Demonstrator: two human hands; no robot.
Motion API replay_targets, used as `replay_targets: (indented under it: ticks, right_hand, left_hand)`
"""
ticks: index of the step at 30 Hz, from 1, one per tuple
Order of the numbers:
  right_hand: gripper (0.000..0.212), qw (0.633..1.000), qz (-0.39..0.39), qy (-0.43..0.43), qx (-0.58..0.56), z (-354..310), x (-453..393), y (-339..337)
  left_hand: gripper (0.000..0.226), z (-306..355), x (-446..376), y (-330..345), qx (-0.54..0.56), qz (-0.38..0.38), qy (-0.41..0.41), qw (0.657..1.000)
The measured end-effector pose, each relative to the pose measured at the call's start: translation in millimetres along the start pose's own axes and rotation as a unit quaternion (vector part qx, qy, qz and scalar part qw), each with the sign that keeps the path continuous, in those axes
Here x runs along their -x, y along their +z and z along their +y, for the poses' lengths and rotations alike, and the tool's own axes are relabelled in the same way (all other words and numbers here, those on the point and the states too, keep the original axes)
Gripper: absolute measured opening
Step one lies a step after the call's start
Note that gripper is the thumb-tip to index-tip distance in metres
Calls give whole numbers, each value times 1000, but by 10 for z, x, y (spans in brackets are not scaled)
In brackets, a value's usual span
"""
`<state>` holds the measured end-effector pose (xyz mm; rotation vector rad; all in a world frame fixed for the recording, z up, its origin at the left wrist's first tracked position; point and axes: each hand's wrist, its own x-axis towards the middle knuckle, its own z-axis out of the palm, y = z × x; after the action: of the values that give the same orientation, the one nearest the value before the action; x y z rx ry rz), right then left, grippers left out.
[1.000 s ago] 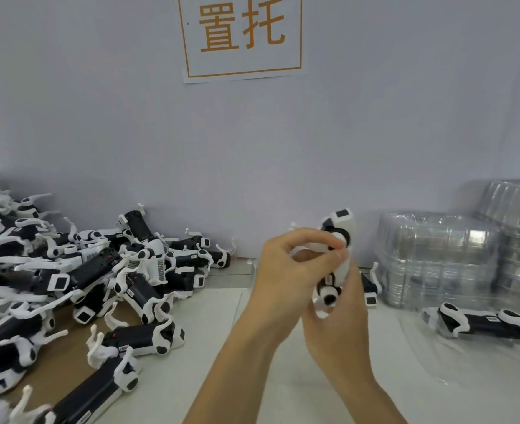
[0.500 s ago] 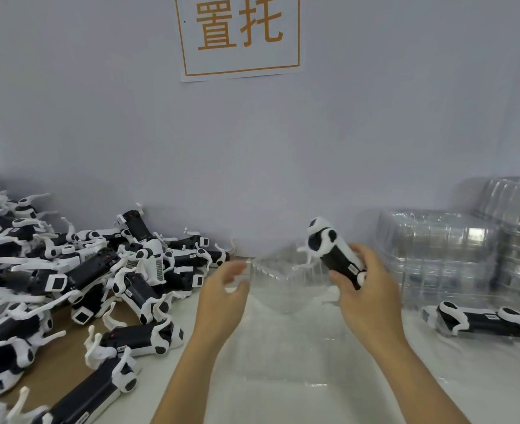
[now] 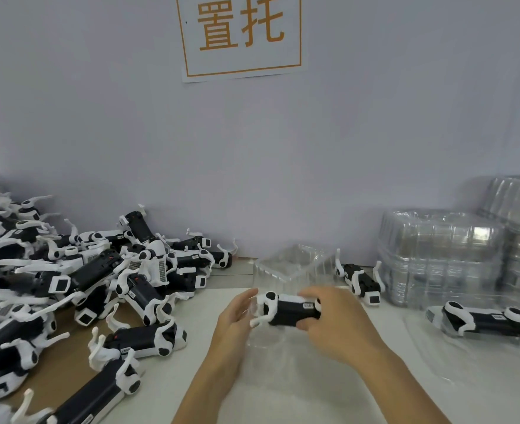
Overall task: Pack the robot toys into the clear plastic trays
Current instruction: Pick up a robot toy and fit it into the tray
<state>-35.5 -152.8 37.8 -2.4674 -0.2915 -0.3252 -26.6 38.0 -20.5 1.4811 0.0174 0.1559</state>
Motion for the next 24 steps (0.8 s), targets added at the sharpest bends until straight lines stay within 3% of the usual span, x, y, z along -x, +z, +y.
replay_targets:
  ticks: [3, 8, 15, 22, 24]
  right_hand:
    - [23, 1000, -1, 4, 2, 41, 9, 73]
    - [40, 999, 32, 15, -9, 63, 10, 133]
    - [34, 999, 35, 37, -5, 70, 13, 151]
    - [43, 998, 22, 55, 25, 92, -27, 176]
    - [42, 998, 14, 56, 28, 91, -23, 171]
  left_hand:
    - [44, 46, 27, -11, -18, -17, 17, 1000]
    - [41, 75, 56, -11, -10, -35, 38, 999]
    - [28, 27, 26, -12, -20, -22, 62, 998]
    - [19, 90, 21, 0, -109, -27, 80, 990]
    - [28, 76, 21, 1, -134, -29, 83, 987]
